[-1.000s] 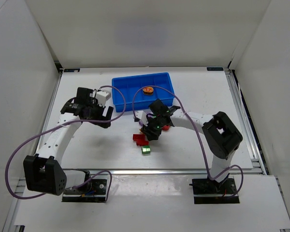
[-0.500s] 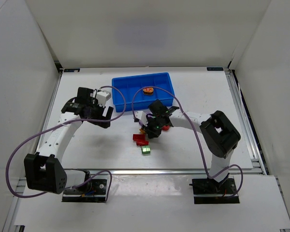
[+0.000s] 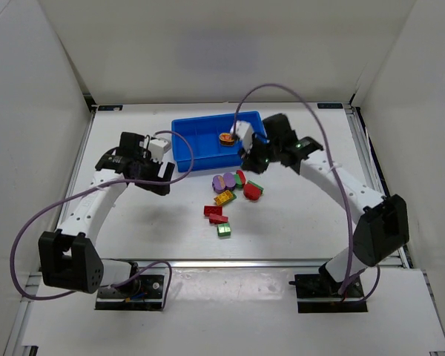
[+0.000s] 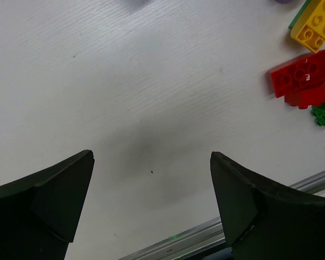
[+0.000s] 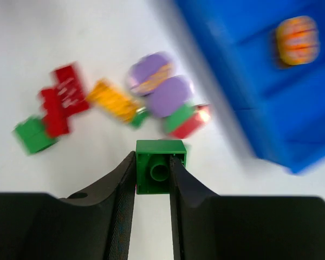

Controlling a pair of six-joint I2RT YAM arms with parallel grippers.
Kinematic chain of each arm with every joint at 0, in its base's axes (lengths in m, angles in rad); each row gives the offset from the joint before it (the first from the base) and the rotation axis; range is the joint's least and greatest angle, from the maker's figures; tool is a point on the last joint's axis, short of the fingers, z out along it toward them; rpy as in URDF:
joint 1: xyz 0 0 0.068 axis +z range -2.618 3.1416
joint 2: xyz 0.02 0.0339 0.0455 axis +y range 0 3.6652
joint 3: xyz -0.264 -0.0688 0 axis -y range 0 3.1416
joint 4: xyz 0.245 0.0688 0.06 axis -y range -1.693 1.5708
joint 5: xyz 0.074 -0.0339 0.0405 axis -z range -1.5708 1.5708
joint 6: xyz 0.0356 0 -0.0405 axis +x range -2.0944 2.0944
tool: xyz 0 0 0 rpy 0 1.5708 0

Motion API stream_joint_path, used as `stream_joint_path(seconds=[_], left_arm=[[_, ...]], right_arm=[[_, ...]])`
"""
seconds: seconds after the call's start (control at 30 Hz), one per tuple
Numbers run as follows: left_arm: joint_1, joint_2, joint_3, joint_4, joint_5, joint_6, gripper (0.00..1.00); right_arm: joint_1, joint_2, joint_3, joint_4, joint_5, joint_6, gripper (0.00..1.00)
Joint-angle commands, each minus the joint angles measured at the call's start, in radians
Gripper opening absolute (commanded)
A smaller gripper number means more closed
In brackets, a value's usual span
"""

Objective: Sort the legos into containers by color

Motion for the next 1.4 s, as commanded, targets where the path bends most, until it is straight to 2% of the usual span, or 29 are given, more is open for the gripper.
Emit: stream_joint_path(seconds=[0.0,0.17,0.43,0.63,0.77,0.9,0.93,1.03,1.23,1.37], left_arm=[[0.005,0.019,0.067,0.005,0.028,0.0,0.99],[0.004,0.07,0.144,0.005,0.04,0.008,0.99],[0.007,0.086,0.173,0.005,0.025,0.014,1.0],[0.008,0.062,0.133,0.005,0.009,0.017,0.99],[0.008,0.044,0.121,-0.001,0.018,0.029,0.99],[0.008,0.039,0.113,-0.021,0.07,0.066,1.0],[0.01,0.037,0.112,-0.027,0.121,0.099,0.99],[0.008,0.019,0.101,-0.038,0.208,0.17,0.99],[-0.013,0.051,0.155,-0.13,0.399,0.342,0.99],[-0.137,0.092,0.172,-0.156,0.43,0.437,0.96]], right_arm=[[-0.139,0.055,0.13,-0.01,-0.002,0.048,0.1],[-0.265,0.265,0.366,0.033,0.028,0.045,0.1],[-0.309,0.586,0.714,0.001,0.017,0.048,0.11],[-0.28,0.701,0.779,0.021,0.041,0.023,0.12],[-0.267,0.73,0.779,0.03,0.061,0.002,0.2],[-0.26,0.737,0.775,0.04,0.067,0.008,0.48],[-0.253,0.738,0.773,0.041,0.075,0.008,0.59],[-0.241,0.732,0.761,0.056,0.109,0.008,0.71],[-0.25,0.639,0.714,0.063,0.153,0.038,0.72],[-0.299,0.473,0.632,0.05,0.167,0.089,0.72]])
